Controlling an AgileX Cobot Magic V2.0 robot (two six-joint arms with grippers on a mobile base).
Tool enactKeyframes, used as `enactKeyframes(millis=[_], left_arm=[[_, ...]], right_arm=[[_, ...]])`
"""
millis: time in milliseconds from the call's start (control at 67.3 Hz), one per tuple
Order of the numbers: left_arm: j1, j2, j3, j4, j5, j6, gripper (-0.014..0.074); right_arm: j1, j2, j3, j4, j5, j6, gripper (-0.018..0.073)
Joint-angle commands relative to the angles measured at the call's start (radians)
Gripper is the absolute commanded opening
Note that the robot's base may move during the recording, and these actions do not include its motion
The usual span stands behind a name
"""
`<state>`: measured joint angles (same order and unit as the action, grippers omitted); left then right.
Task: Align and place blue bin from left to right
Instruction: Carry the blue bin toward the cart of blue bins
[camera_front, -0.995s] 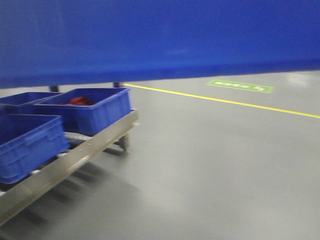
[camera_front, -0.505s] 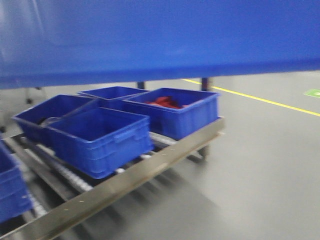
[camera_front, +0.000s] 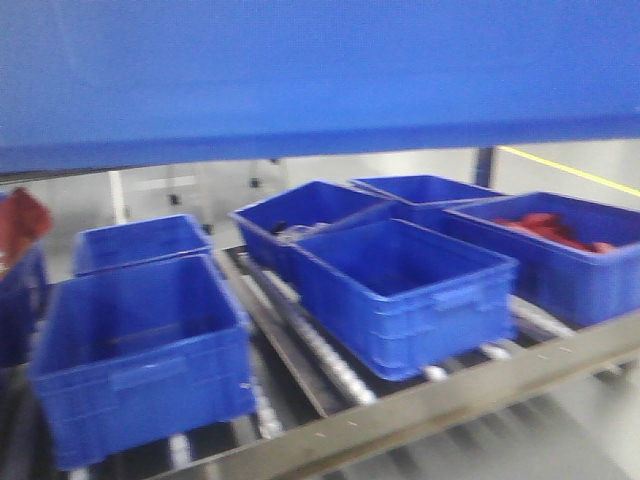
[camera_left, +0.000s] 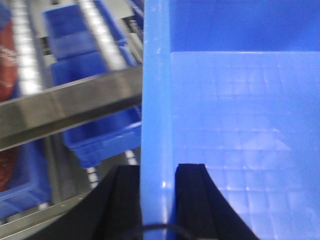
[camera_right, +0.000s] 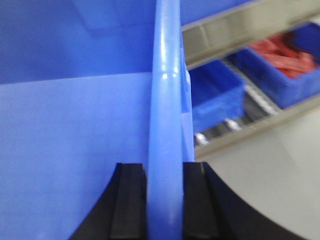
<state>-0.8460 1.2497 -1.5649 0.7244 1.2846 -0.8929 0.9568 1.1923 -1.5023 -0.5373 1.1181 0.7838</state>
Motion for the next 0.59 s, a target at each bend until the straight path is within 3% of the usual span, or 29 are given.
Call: enactKeyframes(millis=[0, 579], left_arm=[[-0.009, -0.01, -0.011, 0.043, -0.064, -0.004, -0.0111], [-0.009, -0.01, -0.011, 0.046, -0.064, -0.004, -0.0111]], right_arm=[[0.004, -0.015, -0.009, -0.026, -0.087, -0.007, -0.0079], [0.004, -0.015, -0.009, -0.026, -0.087, -0.007, -0.0079]])
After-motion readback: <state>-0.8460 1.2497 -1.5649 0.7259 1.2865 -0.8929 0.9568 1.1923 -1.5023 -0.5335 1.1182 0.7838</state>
